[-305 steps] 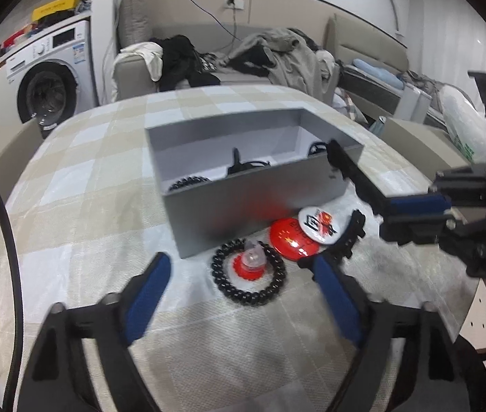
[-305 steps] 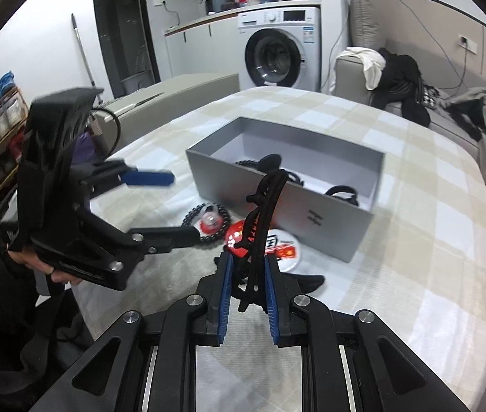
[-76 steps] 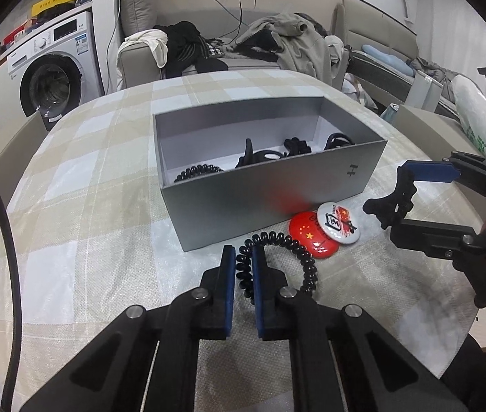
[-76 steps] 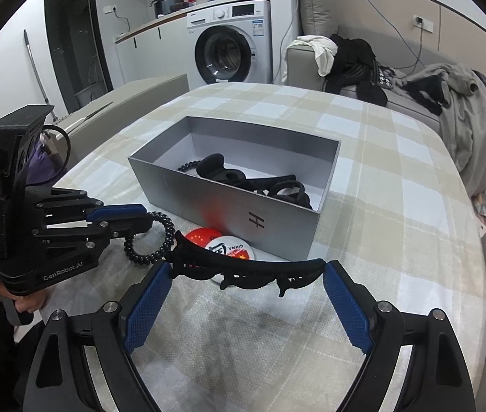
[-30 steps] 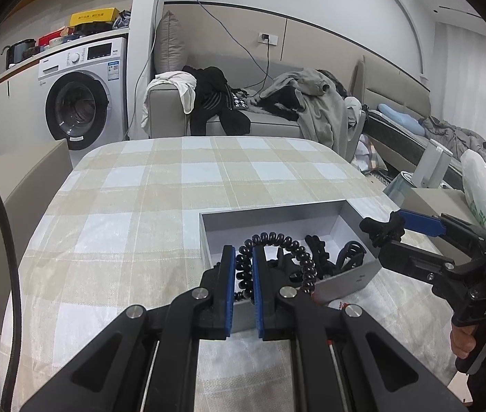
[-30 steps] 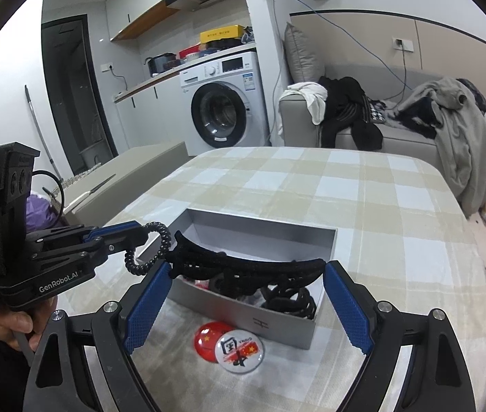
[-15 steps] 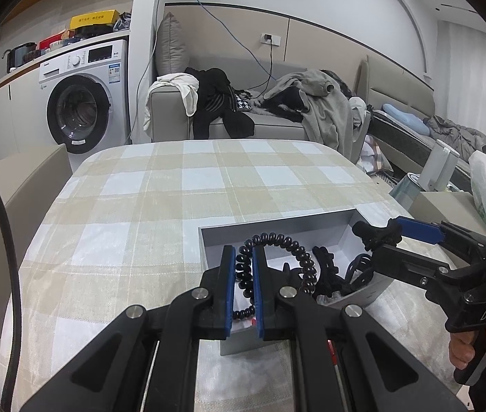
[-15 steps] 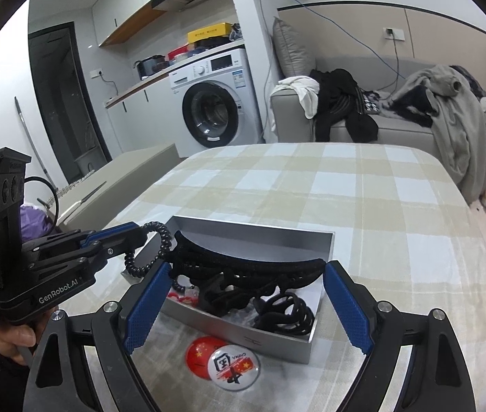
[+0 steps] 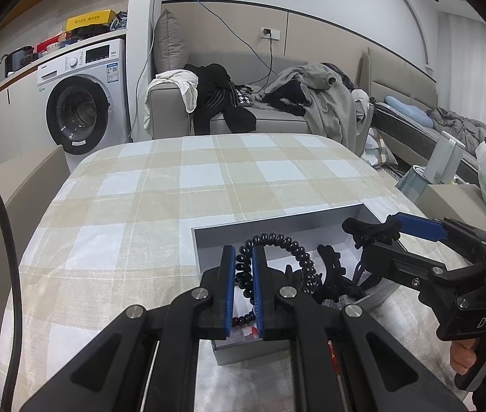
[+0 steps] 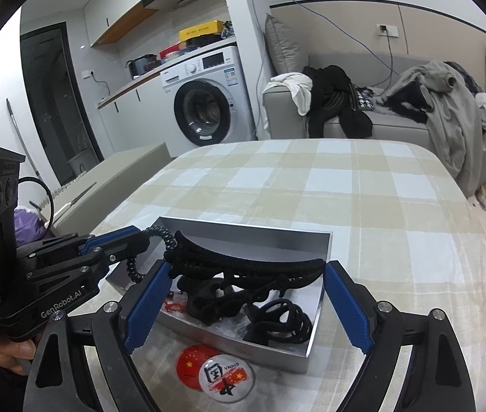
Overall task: Organize jewelry
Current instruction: 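Lower the claw clip into the box with the right tool while the left tool lowers the hair tie in, then open both tools and withdraw them from the box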
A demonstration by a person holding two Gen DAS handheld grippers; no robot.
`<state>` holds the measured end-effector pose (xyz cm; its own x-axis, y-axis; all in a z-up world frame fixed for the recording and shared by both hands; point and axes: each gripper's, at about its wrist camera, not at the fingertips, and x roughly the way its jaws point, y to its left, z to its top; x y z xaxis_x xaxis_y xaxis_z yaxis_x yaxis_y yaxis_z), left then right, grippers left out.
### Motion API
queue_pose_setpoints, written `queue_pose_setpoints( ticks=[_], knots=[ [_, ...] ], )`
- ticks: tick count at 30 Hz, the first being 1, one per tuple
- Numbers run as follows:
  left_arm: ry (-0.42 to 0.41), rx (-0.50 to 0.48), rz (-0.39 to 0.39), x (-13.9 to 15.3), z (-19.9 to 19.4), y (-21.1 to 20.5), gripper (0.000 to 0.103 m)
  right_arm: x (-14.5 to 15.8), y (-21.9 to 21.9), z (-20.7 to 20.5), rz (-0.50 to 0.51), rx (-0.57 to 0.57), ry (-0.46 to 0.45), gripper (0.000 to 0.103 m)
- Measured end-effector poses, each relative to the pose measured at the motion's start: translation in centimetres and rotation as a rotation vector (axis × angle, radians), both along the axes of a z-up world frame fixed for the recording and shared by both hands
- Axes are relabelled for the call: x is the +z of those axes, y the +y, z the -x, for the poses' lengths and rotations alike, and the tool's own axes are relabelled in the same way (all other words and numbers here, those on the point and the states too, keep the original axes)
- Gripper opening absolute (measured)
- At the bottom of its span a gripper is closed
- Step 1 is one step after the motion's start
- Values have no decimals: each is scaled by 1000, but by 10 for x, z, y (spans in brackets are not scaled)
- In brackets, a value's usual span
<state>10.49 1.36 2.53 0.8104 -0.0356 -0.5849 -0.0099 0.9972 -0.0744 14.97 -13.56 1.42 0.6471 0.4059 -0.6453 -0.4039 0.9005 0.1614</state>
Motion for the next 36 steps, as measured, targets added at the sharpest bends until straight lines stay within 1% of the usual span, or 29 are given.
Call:
queue_pose_setpoints(
  ticks=[10, 13, 14, 20, 22, 23, 24, 26, 27, 28, 29, 30, 33, 34, 35, 36],
  knots=[
    [14, 3, 3, -3, -4, 1, 5, -3, 4, -2, 11, 5, 7, 90],
    [17, 1, 12, -3, -3, 1, 5, 0, 6, 4, 33, 11, -24, 94],
    [18, 1, 14, -3, -3, 1, 5, 1, 6, 6, 38, 8, -32, 98],
    [10, -8, 17, 0, 0, -2, 6, 5, -1, 11, 35, -8, -34, 100],
    [16, -8, 17, 1, 1, -2, 15, 6, -7, 12, 20, -19, -28, 101],
    [19, -7, 17, 1, 2, -2, 29, 6, -10, 13, 15, -23, -25, 101],
    [19, -7, 19, 2, 4, -2, 47, 7, -13, 15, 9, -27, -23, 102],
    [10, -4, 33, 3, 10, -1, 63, 8, -19, 17, 6, -33, -17, 103],
    [6, -8, 45, 4, 14, -1, 68, 8, -22, 20, 3, -34, -12, 103],
    [8, -13, 53, 4, 16, -1, 69, 8, -24, 22, 1, -30, -10, 103],
    [12, -20, 63, 4, 20, -1, 74, 7, -28, 26, 0, -22, -8, 103],
    [15, -24, 70, 4, 23, -1, 80, 7, -31, 29, 5, -18, -7, 103],
    [7, -29, 71, 4, 34, -4, 93, 5, -34, 35, 41, -7, 9, 103],
    [8, -31, 71, 4, 36, -5, 95, 5, -35, 37, 47, -6, 11, 103],
    [10, -33, 73, 2, 39, -8, 101, 4, -36, 39, 52, -4, 16, 103],
    [17, -38, 69, 0, 41, -10, 102, 3, -37, 40, 55, -4, 22, 103]
  ],
)
